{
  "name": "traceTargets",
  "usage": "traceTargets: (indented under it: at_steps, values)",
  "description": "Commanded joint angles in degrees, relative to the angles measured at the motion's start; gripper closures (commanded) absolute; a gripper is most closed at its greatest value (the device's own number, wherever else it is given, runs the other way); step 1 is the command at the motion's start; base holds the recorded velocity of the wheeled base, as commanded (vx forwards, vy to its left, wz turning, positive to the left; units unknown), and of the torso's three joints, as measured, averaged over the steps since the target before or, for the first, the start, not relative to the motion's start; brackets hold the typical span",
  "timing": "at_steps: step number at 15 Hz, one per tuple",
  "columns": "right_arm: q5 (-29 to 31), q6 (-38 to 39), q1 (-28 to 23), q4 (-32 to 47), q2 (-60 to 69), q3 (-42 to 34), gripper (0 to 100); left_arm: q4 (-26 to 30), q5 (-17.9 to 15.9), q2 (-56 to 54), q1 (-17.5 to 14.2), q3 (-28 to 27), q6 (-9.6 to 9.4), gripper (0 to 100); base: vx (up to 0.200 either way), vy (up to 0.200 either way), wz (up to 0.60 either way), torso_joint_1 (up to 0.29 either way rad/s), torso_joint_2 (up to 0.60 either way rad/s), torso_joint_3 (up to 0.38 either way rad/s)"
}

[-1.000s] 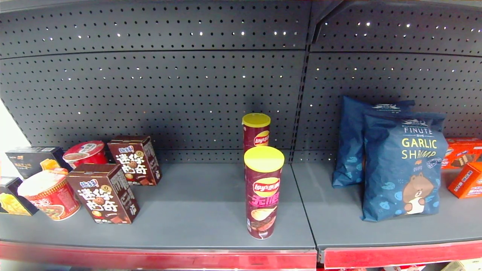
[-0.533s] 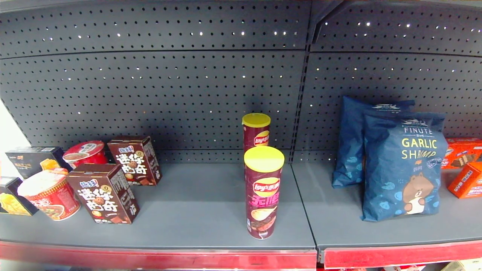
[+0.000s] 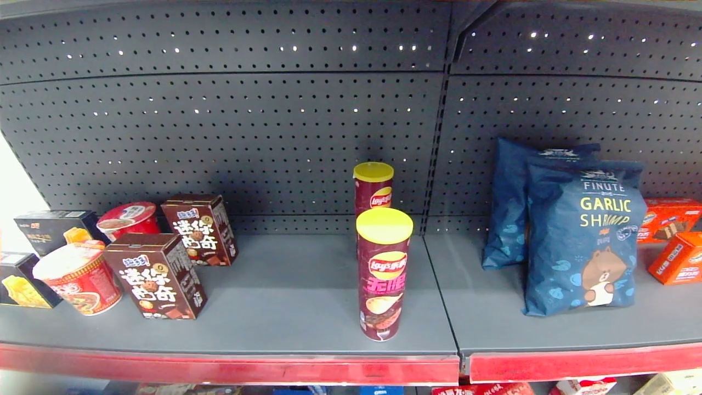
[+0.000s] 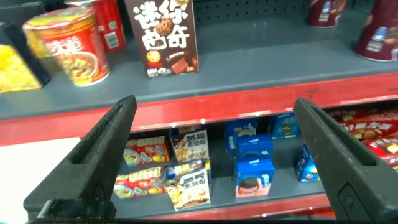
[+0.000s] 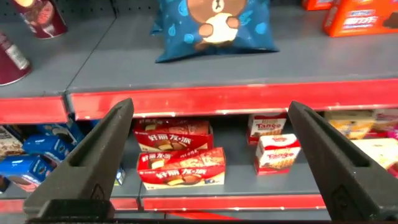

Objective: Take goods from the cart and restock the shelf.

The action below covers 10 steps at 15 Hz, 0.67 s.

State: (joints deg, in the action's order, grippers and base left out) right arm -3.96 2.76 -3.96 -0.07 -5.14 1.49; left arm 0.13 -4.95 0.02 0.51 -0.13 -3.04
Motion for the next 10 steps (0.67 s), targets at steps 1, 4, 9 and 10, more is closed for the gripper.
traceTargets:
  at_steps: [1, 4, 9, 10]
  values:
    - [0.09, 0.06, 0.01, -0.01, -0.22, 0.01, 0, 0.04, 0.03, -0.02, 0.02, -0.04, 0.05, 0, 0.000, 0.000, 0.00, 0.000, 0.00, 0.000]
    - [0.18, -0.03, 0.01, -0.01, -0.22, 0.01, 0, 0.04, 0.12, -0.02, 0.02, -0.04, 0.05, 0, 0.000, 0.000, 0.00, 0.000, 0.00, 0.000]
    - [-0.17, -0.65, 0.01, 0.07, -0.22, 0.01, 0, 0.04, 0.12, -0.02, 0.02, 0.05, 0.05, 0, 0.000, 0.000, 0.00, 0.000, 0.00, 0.000]
    - [-0.34, -0.91, 0.01, 0.07, -0.22, 0.01, 0, 0.04, 0.12, -0.02, 0.02, -0.04, 0.05, 0, 0.000, 0.000, 0.00, 0.000, 0.00, 0.000]
